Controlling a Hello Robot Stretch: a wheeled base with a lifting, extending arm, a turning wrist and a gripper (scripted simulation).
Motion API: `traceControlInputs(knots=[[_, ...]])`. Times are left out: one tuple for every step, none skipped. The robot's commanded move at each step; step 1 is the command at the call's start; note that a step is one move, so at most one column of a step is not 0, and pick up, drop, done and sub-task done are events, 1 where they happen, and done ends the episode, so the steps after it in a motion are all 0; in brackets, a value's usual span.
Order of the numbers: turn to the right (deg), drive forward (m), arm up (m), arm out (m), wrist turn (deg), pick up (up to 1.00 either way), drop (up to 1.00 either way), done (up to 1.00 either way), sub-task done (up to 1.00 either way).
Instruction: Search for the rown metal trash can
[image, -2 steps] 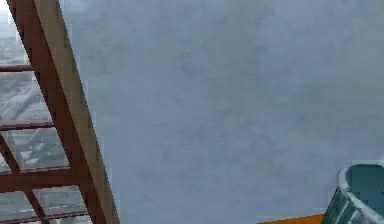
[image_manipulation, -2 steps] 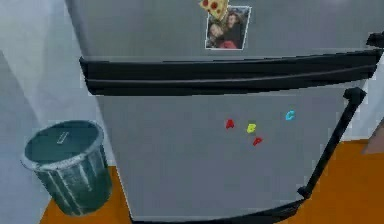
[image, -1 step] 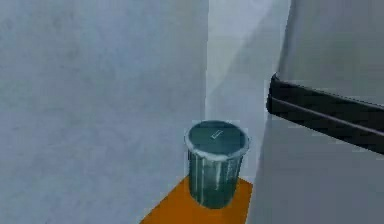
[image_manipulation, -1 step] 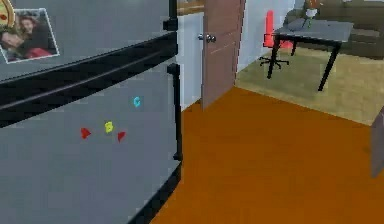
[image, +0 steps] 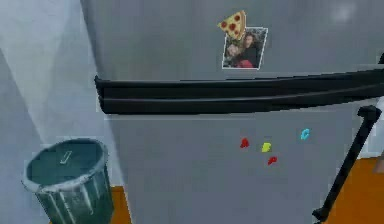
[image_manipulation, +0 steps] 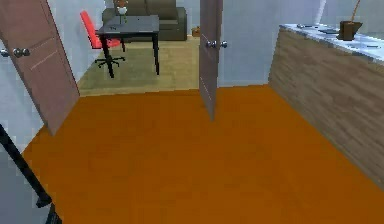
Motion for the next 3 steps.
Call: traceControlInputs(knots=[[27.0, 0.0, 0.0, 0.0, 0.0, 0.0, 0.0, 0.0, 0.0], [0.0, 0.2, 0.0, 0.0, 0.0, 0.0, 0.0, 0.0, 0.0], [-45.0, 0.0, 0.0, 0.0, 0.0, 0.0, 0.0, 0.0, 0.0]])
